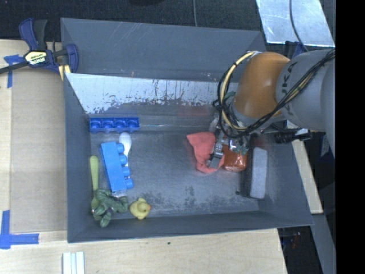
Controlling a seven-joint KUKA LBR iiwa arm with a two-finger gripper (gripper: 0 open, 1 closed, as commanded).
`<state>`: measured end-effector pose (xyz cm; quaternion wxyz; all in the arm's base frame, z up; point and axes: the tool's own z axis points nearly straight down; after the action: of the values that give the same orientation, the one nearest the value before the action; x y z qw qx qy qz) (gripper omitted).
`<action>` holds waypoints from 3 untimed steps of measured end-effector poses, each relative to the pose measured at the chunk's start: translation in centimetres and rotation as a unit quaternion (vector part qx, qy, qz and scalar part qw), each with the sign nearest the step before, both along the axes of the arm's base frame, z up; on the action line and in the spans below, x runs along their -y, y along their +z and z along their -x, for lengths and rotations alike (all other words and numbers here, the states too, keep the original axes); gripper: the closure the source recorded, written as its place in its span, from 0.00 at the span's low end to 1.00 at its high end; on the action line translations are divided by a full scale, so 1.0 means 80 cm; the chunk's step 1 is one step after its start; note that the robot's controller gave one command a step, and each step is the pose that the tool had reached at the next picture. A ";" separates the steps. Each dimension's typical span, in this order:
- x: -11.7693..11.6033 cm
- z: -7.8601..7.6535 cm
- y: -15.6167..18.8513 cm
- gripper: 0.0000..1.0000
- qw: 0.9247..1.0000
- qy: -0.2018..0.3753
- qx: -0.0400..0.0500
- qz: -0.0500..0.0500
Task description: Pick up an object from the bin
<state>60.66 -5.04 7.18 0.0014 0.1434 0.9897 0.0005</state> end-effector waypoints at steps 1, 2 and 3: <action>0.033 -0.024 0.000 1.00 0.997 -0.075 0.003 0.000; 0.033 -0.024 0.000 1.00 0.997 -0.075 0.003 0.000; 0.020 0.001 0.084 1.00 0.996 -0.086 0.000 0.000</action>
Offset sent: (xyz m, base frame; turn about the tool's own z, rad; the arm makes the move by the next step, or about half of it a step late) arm 0.0000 0.0000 0.0000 0.0000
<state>60.56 -6.62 13.93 0.0017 0.2278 0.9737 0.0005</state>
